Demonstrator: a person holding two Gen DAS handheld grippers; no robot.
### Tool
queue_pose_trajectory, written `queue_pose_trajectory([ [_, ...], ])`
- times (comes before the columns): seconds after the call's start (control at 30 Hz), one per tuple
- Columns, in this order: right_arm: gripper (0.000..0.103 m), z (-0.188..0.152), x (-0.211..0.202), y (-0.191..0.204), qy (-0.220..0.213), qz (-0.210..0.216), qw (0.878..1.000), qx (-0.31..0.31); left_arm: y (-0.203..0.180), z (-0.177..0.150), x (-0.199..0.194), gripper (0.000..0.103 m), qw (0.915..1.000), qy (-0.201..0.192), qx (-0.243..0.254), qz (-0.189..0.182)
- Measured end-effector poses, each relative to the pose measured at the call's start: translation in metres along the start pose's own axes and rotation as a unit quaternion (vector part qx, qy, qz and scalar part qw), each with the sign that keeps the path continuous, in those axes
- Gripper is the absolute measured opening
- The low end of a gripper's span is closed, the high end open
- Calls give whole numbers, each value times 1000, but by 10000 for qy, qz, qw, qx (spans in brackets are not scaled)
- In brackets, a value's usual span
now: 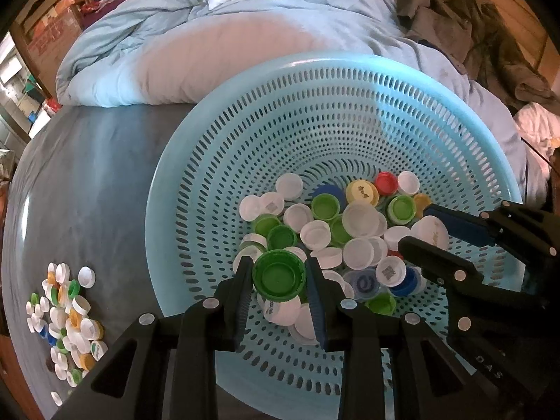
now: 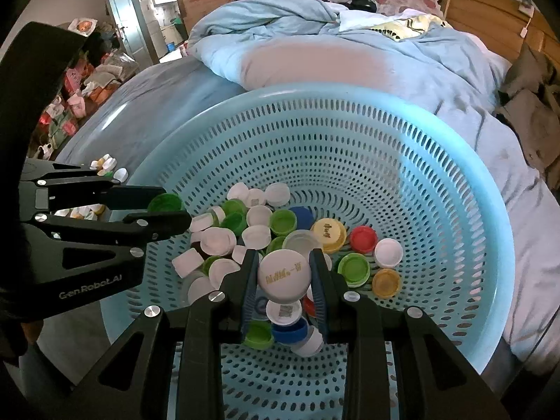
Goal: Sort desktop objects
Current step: 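Open both grippers to drop the caps into the basket, then move both open grippers back over the cap pile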
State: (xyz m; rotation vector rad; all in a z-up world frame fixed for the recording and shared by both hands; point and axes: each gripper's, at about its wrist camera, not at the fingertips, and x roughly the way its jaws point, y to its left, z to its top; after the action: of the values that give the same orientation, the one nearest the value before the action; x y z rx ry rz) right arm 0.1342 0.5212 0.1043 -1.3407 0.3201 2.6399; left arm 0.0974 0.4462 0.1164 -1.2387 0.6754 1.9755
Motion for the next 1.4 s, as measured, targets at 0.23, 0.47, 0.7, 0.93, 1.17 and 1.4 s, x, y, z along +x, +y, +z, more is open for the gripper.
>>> queue_pose_trajectory([
  [0.23, 26, 0, -1, 0, -50, -17, 10000, -45, 0, -1, -1, 33, 10000, -49, -9, 23],
  [0.47, 74, 1, -16, -6, -393, -263, 9988, 115, 13, -3, -11, 96, 9986, -335, -268, 324],
  [0.7, 82, 12, -44, 19, -882, -350, 9954, -87, 35, -19, -44, 102, 9950, -769, -391, 503],
  [0.93, 102, -2, -82, 92, -1698, 127, 9836, -598, 152, -150, -113, 103, 9710, -1474, -1549, 1067],
  [1.17, 102, -40, 7, 210, -769, 1023, 9777, -1666, 285, -346, -94, 103, 8929, -717, -3891, 2151],
  [1.4, 102, -38, 98, 268, -194, 692, 9739, -2154, 354, -396, -57, 103, 8489, -274, -4623, 2547],
])
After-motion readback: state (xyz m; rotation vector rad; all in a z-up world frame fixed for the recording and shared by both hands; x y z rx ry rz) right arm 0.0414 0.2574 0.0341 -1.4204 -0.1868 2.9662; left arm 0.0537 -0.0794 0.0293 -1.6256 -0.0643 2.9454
